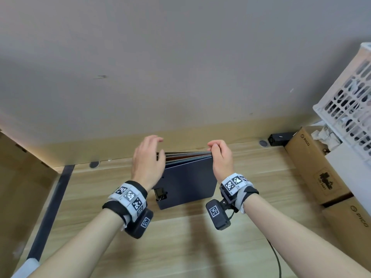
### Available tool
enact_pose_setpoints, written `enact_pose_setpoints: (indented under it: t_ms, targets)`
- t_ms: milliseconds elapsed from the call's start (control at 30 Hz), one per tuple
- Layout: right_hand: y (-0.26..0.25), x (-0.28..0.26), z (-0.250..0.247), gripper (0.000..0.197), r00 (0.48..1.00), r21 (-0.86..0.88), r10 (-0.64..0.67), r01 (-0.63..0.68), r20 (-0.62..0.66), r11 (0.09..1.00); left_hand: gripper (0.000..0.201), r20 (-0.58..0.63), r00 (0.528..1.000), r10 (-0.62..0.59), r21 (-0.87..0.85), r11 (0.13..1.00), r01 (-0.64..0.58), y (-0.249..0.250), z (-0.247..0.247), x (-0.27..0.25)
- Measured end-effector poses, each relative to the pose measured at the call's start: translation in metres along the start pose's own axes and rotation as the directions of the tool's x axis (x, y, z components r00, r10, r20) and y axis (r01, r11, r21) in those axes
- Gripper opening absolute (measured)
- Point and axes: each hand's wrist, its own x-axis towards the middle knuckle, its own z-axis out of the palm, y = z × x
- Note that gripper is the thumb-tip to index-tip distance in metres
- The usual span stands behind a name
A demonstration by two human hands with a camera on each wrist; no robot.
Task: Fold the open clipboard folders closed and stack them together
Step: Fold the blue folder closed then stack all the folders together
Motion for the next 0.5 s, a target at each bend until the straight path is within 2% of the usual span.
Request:
enact_pose_setpoints:
  t_ms: [33,67,100,133,167,267,367,433,500]
  targets:
    - [0.0,-0.002,0.001,0.024,1.0,-0.005,0.007,-0.008,-0.015,1.0,0.041,0.107,0.989,0.107,0.128,0.984,-0.121,0.007,0.0,-0.001]
    - [0.002,-0.002,0.002,0.025,1.0,-0.006,0.008,-0.008,-0.029,1.0,0.051,0.237,0.959,0.155,0.227,0.951,-0.21,0.014,0.001,-0.004]
    - [0.001,-0.003,0.002,0.025,0.999,-0.006,0.006,-0.006,-0.037,1.0,0.063,0.343,0.927,0.154,0.306,0.914,-0.265,0.02,0.005,-0.007]
    - [0.001,-0.003,0.003,0.026,0.999,-0.009,0.004,-0.004,-0.04,1.0,0.071,0.389,0.909,0.146,0.37,0.879,-0.3,0.023,0.009,-0.011]
    - [0.0,-0.003,0.002,0.026,0.999,-0.008,0.008,-0.008,-0.033,1.0,0.073,0.394,0.908,0.143,0.42,0.851,-0.316,0.024,0.012,-0.012]
    - [0.003,0.002,-0.005,0.025,0.998,0.041,0.046,-0.048,0.052,0.998,0.058,0.335,0.925,0.179,0.454,0.829,-0.326,0.02,0.014,-0.006]
    - [0.013,0.001,-0.022,0.035,0.982,0.089,0.076,-0.092,0.172,0.992,0.047,0.31,0.934,0.177,0.388,0.873,-0.294,0.02,0.013,-0.003]
    - [0.025,-0.008,-0.038,0.047,0.966,0.112,0.08,-0.111,0.247,0.987,0.041,0.279,0.951,0.132,0.327,0.918,-0.223,0.024,0.012,-0.002]
    - [0.039,-0.017,-0.052,0.047,0.944,0.114,0.08,-0.122,0.319,0.986,0.037,0.259,0.962,0.088,0.297,0.94,-0.166,0.025,0.013,0.0]
